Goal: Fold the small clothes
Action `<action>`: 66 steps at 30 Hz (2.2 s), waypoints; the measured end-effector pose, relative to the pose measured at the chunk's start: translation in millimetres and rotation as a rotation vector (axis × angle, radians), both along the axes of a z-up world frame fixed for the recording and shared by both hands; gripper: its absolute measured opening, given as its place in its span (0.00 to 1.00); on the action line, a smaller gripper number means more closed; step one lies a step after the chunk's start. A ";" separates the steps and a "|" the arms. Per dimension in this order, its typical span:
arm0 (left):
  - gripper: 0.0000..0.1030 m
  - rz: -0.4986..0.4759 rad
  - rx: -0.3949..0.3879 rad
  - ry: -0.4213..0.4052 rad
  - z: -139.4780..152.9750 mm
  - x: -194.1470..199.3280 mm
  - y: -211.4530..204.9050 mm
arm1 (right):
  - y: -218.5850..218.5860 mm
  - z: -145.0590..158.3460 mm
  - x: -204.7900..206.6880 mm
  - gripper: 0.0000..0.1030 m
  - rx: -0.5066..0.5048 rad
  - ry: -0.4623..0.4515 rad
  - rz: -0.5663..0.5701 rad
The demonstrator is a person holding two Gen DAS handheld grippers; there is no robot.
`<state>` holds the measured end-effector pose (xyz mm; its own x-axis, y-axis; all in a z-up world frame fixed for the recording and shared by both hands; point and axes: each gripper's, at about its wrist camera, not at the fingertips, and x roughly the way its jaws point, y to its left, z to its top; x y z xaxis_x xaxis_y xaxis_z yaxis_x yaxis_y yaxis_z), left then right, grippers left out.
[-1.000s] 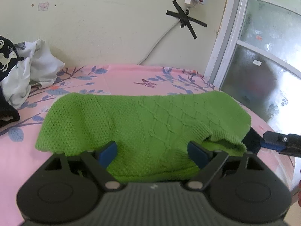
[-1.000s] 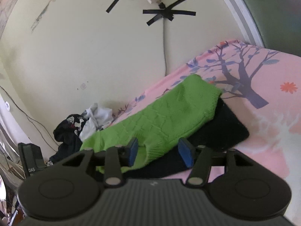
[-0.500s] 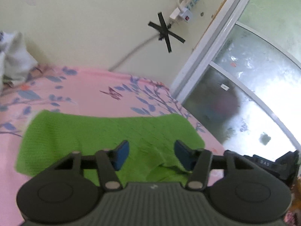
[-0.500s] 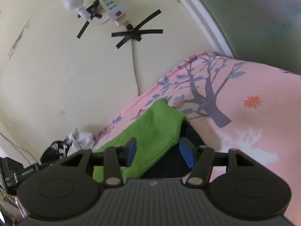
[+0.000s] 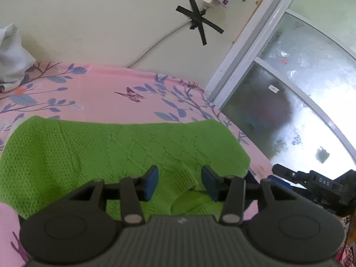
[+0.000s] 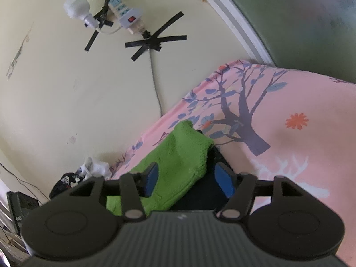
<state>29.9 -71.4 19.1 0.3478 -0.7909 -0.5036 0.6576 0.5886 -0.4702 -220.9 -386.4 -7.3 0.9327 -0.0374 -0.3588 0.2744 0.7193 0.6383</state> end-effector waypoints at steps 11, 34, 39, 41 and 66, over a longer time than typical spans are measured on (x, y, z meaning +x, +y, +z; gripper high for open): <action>0.23 -0.004 0.040 0.014 -1.5 1.9 -9.2 | -22.5 -11.8 46.6 0.68 -0.047 0.070 0.112; 0.46 0.428 -0.159 0.000 0.9 0.7 201.3 | 262.0 26.6 179.4 0.28 -0.318 0.151 0.718; 0.55 0.377 -0.139 0.043 -7.2 8.7 184.7 | 271.1 16.4 169.3 0.47 -0.421 0.121 0.764; 0.56 0.351 -0.128 0.026 -1.6 11.5 168.2 | 260.1 35.1 151.3 0.45 -0.431 0.088 0.796; 0.96 0.282 0.047 0.085 -21.8 8.0 129.0 | 114.1 -4.7 142.3 0.69 -0.077 0.135 0.610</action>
